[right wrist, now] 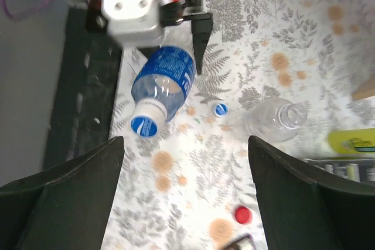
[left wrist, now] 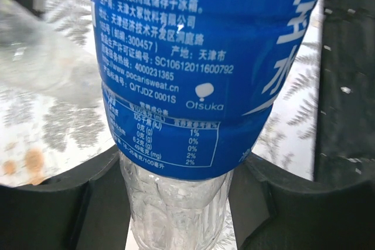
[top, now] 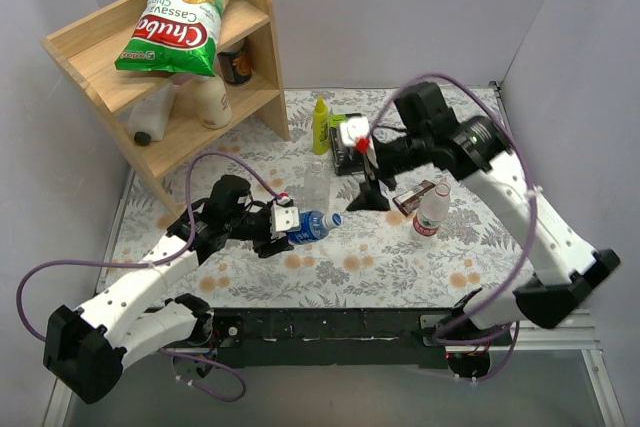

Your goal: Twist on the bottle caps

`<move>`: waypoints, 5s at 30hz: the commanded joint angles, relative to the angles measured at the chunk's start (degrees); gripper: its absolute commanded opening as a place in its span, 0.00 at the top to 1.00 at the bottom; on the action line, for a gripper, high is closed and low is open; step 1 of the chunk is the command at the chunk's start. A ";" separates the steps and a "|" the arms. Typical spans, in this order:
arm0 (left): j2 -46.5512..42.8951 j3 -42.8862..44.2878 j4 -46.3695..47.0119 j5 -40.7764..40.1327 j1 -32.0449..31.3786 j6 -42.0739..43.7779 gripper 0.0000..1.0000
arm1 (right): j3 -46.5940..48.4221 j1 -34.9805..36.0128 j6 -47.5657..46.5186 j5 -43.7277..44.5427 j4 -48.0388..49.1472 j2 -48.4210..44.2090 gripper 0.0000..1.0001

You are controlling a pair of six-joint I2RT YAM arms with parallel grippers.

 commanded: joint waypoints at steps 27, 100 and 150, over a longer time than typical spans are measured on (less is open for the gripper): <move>8.36 9.62 -10.18 10.86 -0.32 5.21 1.00 | -27.66 17.56 -28.81 16.85 16.45 -19.04 0.65; 0.36 4.08 11.60 -14.33 -4.27 -12.36 1.00 | -20.10 11.68 14.57 11.50 13.63 -5.68 0.99; 0.62 2.15 -0.68 1.80 -4.27 -0.68 1.00 | -25.11 16.41 -25.46 12.37 12.77 -13.59 0.62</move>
